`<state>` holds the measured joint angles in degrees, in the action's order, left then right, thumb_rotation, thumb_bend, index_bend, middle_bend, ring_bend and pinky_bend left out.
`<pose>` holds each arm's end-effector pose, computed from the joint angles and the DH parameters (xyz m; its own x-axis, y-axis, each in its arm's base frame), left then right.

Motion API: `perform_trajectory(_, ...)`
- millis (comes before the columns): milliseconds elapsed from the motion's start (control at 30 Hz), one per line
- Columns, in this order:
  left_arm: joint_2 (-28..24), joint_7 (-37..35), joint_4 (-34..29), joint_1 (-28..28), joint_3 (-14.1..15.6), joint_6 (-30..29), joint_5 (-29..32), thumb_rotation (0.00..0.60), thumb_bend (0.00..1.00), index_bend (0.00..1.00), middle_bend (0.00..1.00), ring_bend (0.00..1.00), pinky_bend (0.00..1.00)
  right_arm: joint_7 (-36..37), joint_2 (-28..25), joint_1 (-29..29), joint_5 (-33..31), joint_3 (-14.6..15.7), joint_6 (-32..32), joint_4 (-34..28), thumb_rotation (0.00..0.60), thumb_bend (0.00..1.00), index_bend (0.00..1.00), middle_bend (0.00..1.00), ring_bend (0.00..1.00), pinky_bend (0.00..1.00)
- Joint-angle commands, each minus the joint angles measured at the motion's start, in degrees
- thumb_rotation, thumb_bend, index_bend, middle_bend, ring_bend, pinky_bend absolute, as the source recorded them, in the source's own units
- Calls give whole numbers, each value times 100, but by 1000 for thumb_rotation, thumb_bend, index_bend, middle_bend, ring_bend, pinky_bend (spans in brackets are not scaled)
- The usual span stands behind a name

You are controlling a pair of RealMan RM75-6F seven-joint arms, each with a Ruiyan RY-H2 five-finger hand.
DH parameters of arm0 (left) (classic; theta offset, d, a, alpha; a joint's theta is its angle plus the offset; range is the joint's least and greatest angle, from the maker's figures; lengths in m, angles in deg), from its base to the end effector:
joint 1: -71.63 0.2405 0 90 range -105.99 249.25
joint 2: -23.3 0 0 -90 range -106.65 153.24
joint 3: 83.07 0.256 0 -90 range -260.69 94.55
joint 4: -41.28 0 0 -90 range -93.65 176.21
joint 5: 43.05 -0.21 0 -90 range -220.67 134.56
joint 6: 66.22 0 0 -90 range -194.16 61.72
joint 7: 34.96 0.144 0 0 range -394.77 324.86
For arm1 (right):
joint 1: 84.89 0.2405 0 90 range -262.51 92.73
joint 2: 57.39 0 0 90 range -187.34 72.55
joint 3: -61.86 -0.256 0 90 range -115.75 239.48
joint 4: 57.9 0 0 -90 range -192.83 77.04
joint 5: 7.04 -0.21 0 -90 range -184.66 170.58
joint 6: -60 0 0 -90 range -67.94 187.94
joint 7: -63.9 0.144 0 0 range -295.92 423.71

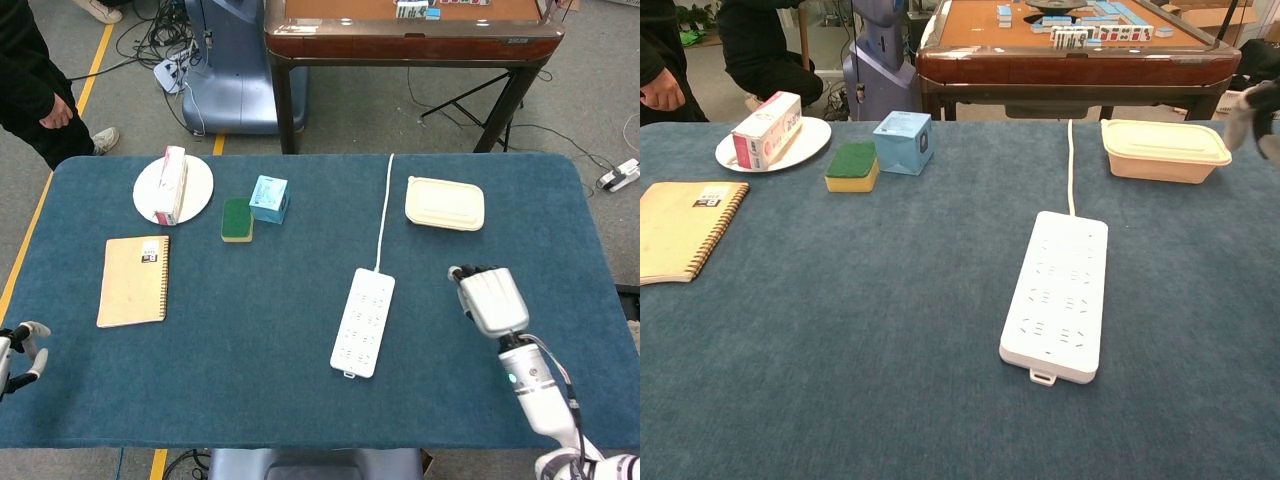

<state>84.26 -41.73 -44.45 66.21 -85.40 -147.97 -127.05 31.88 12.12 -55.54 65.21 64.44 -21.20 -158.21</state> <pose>-0.3442 0.1843 0.1854 0.4379 0.0479 0.8977 0.8975 0.0342 -0.4396 -0.2226 -0.2683 0.1039 0.6838 0.0108 0.7295 -0.7115 -0.2113 0.6701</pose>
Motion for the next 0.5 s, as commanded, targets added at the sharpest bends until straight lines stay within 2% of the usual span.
perform_trajectory(33,18,48,-32,8,22,-56,-72,600,431,507,622,522,721,481,-163,-588,481,191,-683,287,600,557,394,471,509,587)
perform_trajectory(133,25,60,-87,10,55,-104,-173,600,431,502,617,522,721,717,-146,-1011,608,233,-1100,506,600,550,394,469,505,582)
perform_trajectory(300,72,121,-112,10,75,-165,-259,600,431,501,613,522,721,1279,-180,-1508,567,199,-1402,751,600,542,394,462,496,574)
perform_trajectory(500,110,171,-116,2,74,-180,-267,600,430,501,611,522,721,2165,-170,-1963,416,-10,-1571,1248,600,542,394,461,494,572)
